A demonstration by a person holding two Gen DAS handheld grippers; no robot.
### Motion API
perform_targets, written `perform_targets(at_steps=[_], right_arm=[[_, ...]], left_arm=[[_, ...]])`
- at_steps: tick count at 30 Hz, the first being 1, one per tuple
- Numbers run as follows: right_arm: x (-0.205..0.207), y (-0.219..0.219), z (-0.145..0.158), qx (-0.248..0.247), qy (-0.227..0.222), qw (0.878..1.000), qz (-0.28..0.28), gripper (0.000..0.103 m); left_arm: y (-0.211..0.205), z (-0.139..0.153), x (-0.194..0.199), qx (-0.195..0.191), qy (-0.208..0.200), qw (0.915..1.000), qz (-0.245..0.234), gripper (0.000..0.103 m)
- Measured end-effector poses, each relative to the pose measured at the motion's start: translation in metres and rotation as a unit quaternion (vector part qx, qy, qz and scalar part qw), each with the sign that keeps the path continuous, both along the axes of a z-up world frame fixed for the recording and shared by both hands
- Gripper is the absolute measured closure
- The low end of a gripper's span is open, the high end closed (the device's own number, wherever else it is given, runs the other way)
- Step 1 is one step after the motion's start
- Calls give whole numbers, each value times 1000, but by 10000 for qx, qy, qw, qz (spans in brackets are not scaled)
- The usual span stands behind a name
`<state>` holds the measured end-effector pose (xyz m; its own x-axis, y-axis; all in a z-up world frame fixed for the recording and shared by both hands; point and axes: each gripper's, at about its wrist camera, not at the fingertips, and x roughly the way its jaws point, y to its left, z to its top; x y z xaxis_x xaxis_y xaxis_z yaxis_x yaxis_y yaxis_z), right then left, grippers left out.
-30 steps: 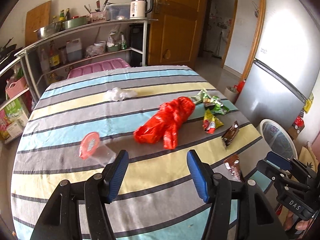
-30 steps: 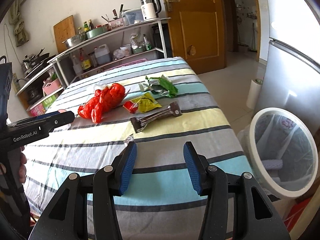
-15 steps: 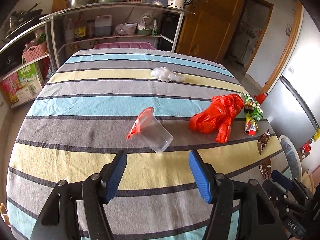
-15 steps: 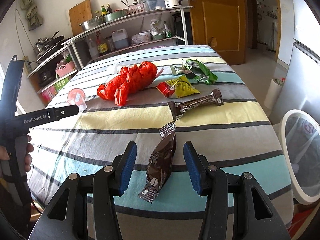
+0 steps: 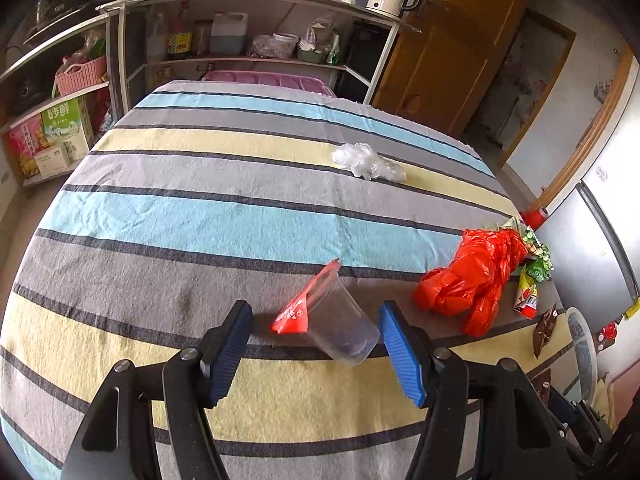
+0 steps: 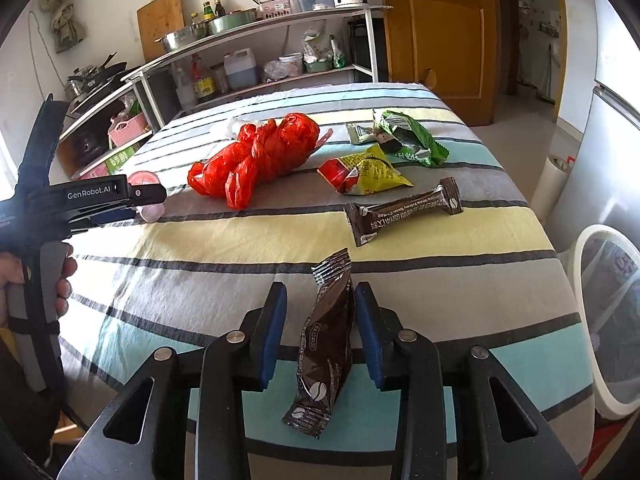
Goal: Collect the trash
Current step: 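Return to the table and grasp the brown chocolate wrapper with the right gripper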
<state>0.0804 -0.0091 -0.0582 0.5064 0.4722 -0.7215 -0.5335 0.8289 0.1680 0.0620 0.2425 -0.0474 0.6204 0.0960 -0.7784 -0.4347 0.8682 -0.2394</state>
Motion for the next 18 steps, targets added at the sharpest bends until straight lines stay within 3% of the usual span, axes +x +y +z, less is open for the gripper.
perform_targets(at_steps=[4,7,12,18], right_arm=[[2,3,0,-59,-36,10000,-27,81],[2,4,0,-48,-36,10000,13,81],[1,4,-1,-15,-19,10000,16,82],[2,3,-1,16,-12,10000,18,82]], left_arm=[[0,-1,8,64,47,10000,-14,38],[1,-1,12,69,20,10000,38,39],[-1,-2,13,229,26,9997,34,52],[-2,-2,13,244,-9,9997,-50,54]])
